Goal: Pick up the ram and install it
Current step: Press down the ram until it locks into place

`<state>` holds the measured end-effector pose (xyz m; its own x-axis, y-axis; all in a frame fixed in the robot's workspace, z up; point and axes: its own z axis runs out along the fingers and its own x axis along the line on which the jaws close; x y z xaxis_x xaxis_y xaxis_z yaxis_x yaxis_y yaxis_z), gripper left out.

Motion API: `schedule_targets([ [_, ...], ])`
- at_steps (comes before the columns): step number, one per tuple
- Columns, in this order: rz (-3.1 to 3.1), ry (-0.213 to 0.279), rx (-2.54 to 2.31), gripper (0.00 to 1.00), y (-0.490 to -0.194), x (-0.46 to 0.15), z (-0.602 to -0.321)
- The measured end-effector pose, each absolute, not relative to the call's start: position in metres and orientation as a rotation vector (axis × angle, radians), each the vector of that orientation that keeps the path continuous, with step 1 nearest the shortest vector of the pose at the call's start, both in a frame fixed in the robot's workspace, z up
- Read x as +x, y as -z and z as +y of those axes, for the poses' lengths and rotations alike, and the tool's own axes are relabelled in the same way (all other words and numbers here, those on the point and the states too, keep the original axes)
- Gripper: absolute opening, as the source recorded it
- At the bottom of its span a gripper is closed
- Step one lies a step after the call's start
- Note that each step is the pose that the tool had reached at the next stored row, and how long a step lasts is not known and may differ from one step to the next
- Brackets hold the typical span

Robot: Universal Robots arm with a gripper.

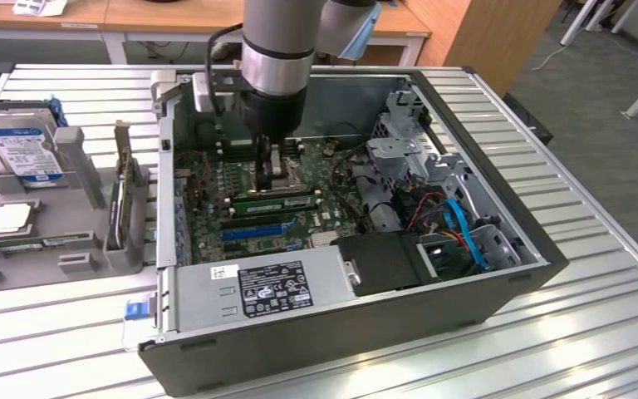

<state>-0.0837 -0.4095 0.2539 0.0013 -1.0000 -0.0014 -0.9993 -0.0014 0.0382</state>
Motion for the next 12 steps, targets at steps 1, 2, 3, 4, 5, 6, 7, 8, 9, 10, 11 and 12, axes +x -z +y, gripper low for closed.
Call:
schedule_targets([
  [1, -2.201, 0.044, 2.204, 0.10, -0.257, -0.084, -0.410],
  [2, -2.201, 0.044, 2.204, 0.10, -0.259, -0.084, -0.410],
  [3, -2.201, 0.044, 2.204, 0.10, -0.263, -0.084, -0.410],
  [4, -2.201, 0.044, 2.204, 0.10, -0.265, -0.084, -0.410],
  [5, -2.201, 0.044, 2.204, 0.10, -0.268, -0.084, -0.410],
  [6, -2.201, 0.044, 2.204, 0.10, -0.271, -0.084, -0.410],
  [7, -2.201, 0.044, 2.204, 0.10, -0.273, -0.084, -0.410],
  [8, -2.201, 0.044, 2.204, 0.10, -0.276, -0.084, -0.410],
  [9, -2.201, 0.044, 2.204, 0.10, -0.278, -0.084, -0.410],
  [10, -2.201, 0.044, 2.204, 0.10, -0.281, -0.084, -0.410],
  [11, -2.201, 0.044, 2.204, 0.10, -0.283, -0.084, -0.410],
  [12, -2.201, 0.044, 2.204, 0.10, -0.286, -0.084, -0.410],
])
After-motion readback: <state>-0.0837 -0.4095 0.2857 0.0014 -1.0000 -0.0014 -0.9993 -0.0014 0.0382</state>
